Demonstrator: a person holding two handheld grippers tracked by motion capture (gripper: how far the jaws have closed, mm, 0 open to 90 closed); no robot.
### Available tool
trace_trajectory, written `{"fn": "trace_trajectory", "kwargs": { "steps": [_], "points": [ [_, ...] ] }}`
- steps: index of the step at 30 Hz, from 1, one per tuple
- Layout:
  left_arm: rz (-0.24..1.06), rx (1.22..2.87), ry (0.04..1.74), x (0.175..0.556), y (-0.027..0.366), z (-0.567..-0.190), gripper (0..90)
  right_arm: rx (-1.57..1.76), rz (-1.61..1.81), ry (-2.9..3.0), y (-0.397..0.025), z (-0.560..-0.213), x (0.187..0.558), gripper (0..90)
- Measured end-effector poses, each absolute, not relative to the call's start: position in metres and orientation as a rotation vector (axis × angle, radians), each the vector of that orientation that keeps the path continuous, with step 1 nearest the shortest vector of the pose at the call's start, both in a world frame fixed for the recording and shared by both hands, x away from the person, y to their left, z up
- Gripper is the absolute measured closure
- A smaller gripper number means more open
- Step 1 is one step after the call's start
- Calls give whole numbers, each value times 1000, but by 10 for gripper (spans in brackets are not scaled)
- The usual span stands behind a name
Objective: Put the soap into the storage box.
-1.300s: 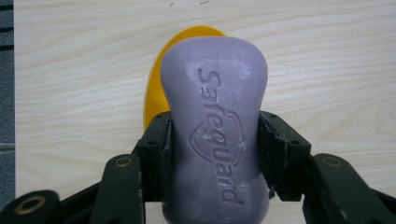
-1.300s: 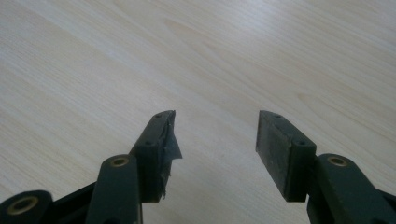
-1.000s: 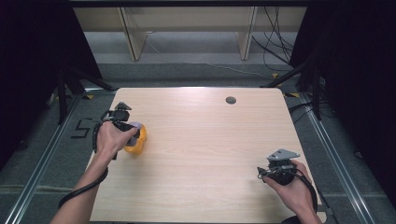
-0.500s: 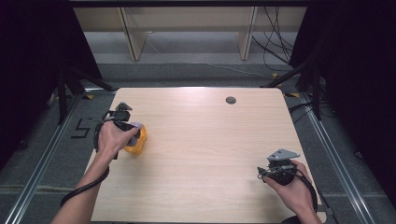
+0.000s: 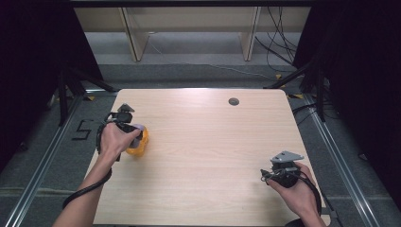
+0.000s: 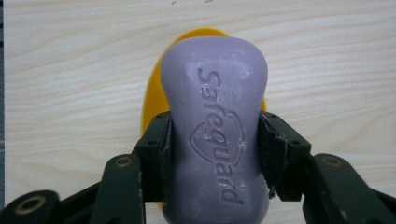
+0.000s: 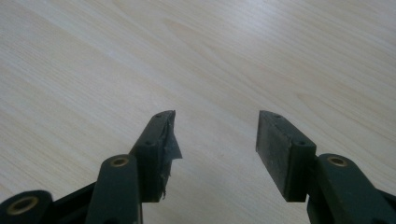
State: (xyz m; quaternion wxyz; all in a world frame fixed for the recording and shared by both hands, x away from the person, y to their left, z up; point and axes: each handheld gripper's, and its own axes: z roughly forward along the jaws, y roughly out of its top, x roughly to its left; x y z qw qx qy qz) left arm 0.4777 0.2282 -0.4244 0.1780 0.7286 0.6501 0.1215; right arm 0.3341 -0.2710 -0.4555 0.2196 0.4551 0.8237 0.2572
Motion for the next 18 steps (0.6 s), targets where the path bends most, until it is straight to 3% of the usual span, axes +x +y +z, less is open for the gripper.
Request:
{"fn": "trace_trajectory", "kwargs": {
  "steps": [18],
  "points": [
    [331,2077,1846,482,226,-436,490,1285,714,2279,-270,-455,334,475]
  ]
}}
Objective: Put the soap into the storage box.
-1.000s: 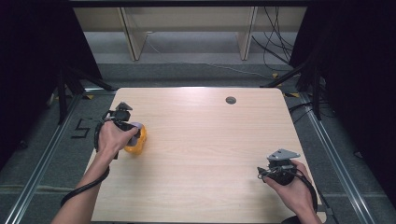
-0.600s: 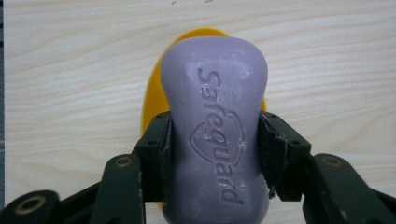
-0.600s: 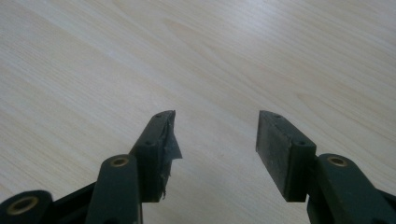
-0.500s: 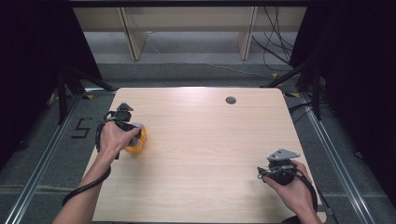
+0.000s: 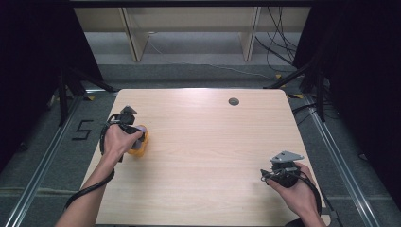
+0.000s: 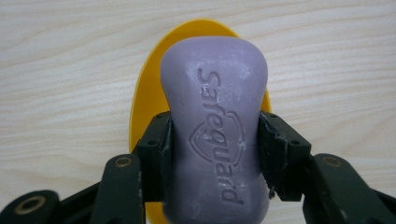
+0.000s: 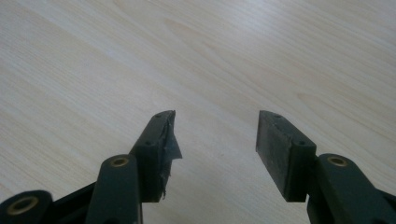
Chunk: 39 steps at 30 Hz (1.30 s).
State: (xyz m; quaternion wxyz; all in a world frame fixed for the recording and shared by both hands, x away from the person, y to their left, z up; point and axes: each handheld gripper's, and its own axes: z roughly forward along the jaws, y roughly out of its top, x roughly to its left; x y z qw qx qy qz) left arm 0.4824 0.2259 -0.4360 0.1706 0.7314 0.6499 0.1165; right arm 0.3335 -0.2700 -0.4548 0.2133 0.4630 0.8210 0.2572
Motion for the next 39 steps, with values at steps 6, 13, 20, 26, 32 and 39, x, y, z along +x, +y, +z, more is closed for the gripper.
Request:
{"fn": "trace_trajectory", "kwargs": {
  "steps": [6,13,20,26,32,39],
  "points": [
    [336,2074,1849,483,226,-438,490,1283,713,2280,-270,-455,334,475],
    [334,2080,1855,484,225,-439,489,1282,713,2281,-270,-455,334,475],
    [342,2086,1848,484,225,-441,489,1283,712,2281,-270,-455,334,475],
    [347,2084,1854,485,226,-442,489,1282,712,2281,-270,-455,334,475],
    [335,2100,1861,486,227,-445,487,1283,712,2281,-270,-455,334,475],
    [355,2104,1826,485,229,-446,487,1280,711,2282,-270,-455,334,475]
  ]
}}
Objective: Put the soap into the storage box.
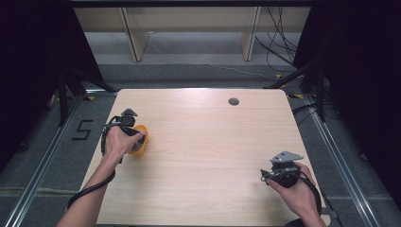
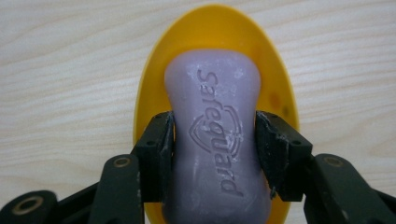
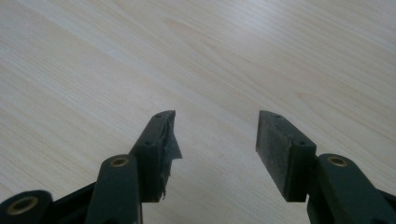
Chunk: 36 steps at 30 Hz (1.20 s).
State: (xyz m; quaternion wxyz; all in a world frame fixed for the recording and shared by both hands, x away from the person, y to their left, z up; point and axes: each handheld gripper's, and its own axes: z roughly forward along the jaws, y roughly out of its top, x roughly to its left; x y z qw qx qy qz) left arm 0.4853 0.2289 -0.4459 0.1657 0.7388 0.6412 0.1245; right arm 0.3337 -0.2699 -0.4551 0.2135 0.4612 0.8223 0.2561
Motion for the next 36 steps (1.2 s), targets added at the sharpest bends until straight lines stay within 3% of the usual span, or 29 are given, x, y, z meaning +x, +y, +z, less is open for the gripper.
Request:
{"fn": "trace_trajectory", "kwargs": {
  "steps": [10,24,36],
  "points": [
    [413,2076,1755,476,231,-424,425,1278,710,2283,-270,-455,334,475],
    [480,2012,1600,437,238,-409,266,1283,712,2280,-270,-455,334,475],
    [512,1971,1470,387,244,-417,266,1283,712,2276,-269,-455,333,475]
  ]
}}
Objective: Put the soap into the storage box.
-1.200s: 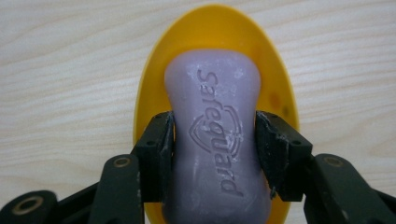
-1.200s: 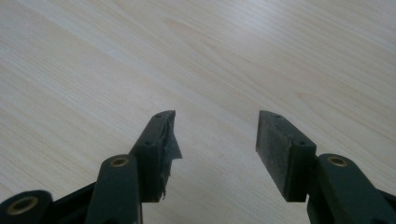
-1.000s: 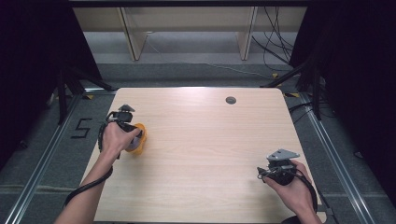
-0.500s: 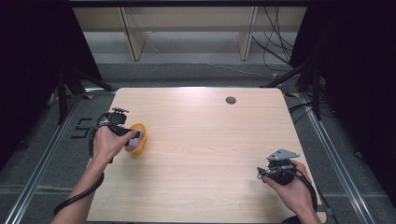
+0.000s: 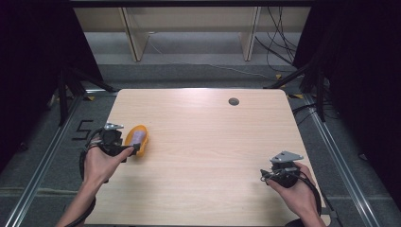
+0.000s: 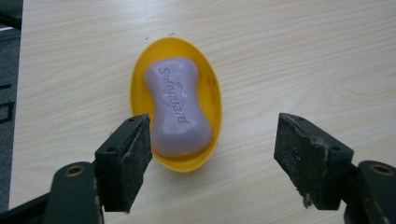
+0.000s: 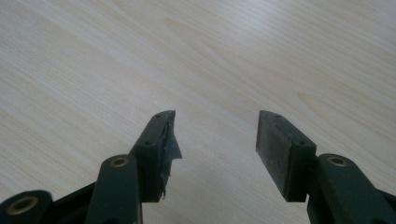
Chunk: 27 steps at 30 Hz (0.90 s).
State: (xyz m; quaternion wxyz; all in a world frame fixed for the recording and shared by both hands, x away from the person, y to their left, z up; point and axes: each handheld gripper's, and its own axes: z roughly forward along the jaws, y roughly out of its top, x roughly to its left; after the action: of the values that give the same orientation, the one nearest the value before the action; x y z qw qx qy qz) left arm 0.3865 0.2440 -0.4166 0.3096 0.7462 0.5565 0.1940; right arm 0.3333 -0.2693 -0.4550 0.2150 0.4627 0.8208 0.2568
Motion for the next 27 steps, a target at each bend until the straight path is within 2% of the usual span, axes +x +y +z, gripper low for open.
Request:
{"fn": "trace_trajectory", "kwargs": {
  "steps": [11,22,27],
  "points": [
    [518,1965,1441,360,250,-439,272,1284,715,2272,-269,-455,333,475],
    [545,1925,1435,328,255,-482,326,1281,713,2271,-269,-455,333,474],
    [498,1943,1470,318,253,-495,340,1251,702,2282,-269,-455,334,474]
  ]
}}
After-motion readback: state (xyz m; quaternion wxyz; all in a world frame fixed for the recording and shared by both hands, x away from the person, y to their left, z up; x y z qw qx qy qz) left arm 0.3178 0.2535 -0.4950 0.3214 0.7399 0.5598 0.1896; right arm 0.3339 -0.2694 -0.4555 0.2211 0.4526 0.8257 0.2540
